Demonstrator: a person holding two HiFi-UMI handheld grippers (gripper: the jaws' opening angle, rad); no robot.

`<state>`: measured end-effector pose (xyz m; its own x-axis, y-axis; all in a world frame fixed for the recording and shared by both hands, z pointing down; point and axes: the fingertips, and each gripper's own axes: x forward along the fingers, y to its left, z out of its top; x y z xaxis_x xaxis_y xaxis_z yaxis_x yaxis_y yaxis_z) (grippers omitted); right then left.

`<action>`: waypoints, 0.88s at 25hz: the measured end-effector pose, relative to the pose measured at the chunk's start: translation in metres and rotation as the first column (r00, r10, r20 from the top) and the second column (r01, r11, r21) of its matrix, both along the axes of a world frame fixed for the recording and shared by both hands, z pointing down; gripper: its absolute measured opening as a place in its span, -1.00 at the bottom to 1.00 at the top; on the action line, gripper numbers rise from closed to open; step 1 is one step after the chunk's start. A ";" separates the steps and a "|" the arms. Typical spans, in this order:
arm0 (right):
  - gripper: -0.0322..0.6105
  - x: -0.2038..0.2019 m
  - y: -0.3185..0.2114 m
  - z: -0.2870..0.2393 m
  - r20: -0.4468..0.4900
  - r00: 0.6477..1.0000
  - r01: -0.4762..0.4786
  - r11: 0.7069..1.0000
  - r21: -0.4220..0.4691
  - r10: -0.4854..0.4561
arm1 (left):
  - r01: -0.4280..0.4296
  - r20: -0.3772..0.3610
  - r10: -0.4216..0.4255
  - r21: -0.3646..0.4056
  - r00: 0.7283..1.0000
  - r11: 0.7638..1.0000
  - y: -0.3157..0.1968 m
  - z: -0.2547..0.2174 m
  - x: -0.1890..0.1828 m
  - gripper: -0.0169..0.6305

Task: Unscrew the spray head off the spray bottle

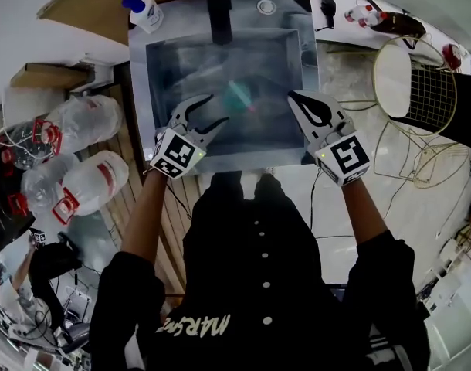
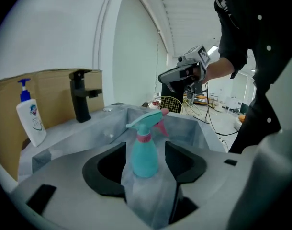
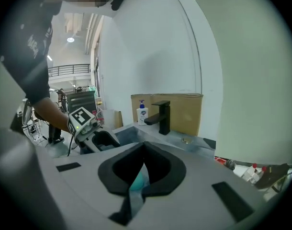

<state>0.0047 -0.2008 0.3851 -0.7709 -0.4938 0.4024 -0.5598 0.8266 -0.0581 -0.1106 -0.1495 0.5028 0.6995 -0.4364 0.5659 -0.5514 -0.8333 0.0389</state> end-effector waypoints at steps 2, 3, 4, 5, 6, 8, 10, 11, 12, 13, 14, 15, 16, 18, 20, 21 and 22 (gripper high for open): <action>-0.86 -0.004 -0.004 0.007 0.014 1.000 -0.012 1.000 -0.014 0.012 | -0.013 0.013 0.014 -0.029 1.000 1.000 -0.008 0.020 0.005 -0.09; -0.86 -0.006 -0.005 0.011 0.017 1.000 -0.014 1.000 -0.020 0.015 | -0.026 0.026 0.027 -0.042 0.999 0.999 -0.010 0.030 0.007 -0.05; -0.86 -0.009 -0.005 0.014 0.018 1.000 -0.014 1.000 -0.027 0.015 | -0.042 0.040 0.044 -0.053 0.998 0.998 -0.011 0.039 0.009 -0.01; -0.86 -0.011 -0.006 0.018 0.019 1.000 -0.013 0.999 -0.034 0.014 | -0.061 0.052 0.064 -0.061 0.997 0.996 -0.012 0.048 0.012 0.03; -0.86 -0.013 -0.006 0.021 0.021 1.000 -0.012 0.999 -0.041 0.012 | -0.081 0.059 0.085 -0.065 0.995 0.995 -0.013 0.056 0.015 0.05; -0.86 -0.018 -0.007 0.025 0.029 1.000 -0.009 0.999 -0.050 0.011 | -0.117 0.061 0.121 -0.075 0.991 0.990 -0.014 0.068 0.021 0.09; -0.86 -0.021 -0.008 0.029 0.034 0.999 -0.008 0.998 -0.057 0.010 | -0.131 0.059 0.137 -0.092 0.989 0.987 -0.016 0.081 0.027 0.12; -0.86 -0.022 -0.008 0.031 0.035 0.999 -0.008 0.998 -0.061 0.010 | -0.133 0.062 0.140 -0.101 0.988 0.986 -0.017 0.088 0.029 0.14; -0.86 -0.023 -0.009 0.034 0.036 0.999 -0.008 0.998 -0.067 0.011 | -0.132 0.067 0.140 -0.107 0.988 0.985 -0.018 0.094 0.031 0.16; -0.86 -0.024 -0.010 0.036 0.036 0.999 -0.008 0.997 -0.072 0.011 | -0.131 0.071 0.139 -0.110 0.988 0.985 -0.019 0.101 0.032 0.17; -0.86 -0.025 -0.010 0.039 0.036 0.999 -0.008 0.997 -0.076 0.010 | -0.128 0.073 0.137 -0.110 0.988 0.986 -0.021 0.106 0.033 0.18; -0.86 -0.027 -0.012 0.040 0.037 0.999 -0.007 0.997 -0.078 0.010 | -0.126 0.073 0.135 -0.109 0.988 0.986 -0.023 0.111 0.034 0.19; -0.86 -0.028 -0.013 0.042 0.040 0.999 -0.008 0.997 -0.081 0.011 | -0.127 0.072 0.135 -0.109 0.988 0.986 -0.024 0.116 0.036 0.21; -0.86 -0.031 -0.015 0.044 0.049 0.999 -0.013 0.996 -0.086 0.017 | -0.134 0.063 0.142 -0.114 0.988 0.984 -0.026 0.123 0.040 0.25; -0.86 -0.033 -0.018 0.047 0.057 0.998 -0.020 0.995 -0.097 0.026 | -0.146 0.048 0.153 -0.124 0.987 0.982 -0.026 0.130 0.044 0.26; -0.86 -0.035 -0.019 0.049 0.062 0.998 -0.023 0.994 -0.104 0.030 | -0.151 0.042 0.157 -0.128 0.987 0.980 -0.027 0.133 0.047 0.27; -0.86 -0.036 -0.020 0.050 0.066 0.997 -0.024 0.994 -0.111 0.032 | -0.154 0.038 0.160 -0.129 0.986 0.980 -0.027 0.135 0.049 0.27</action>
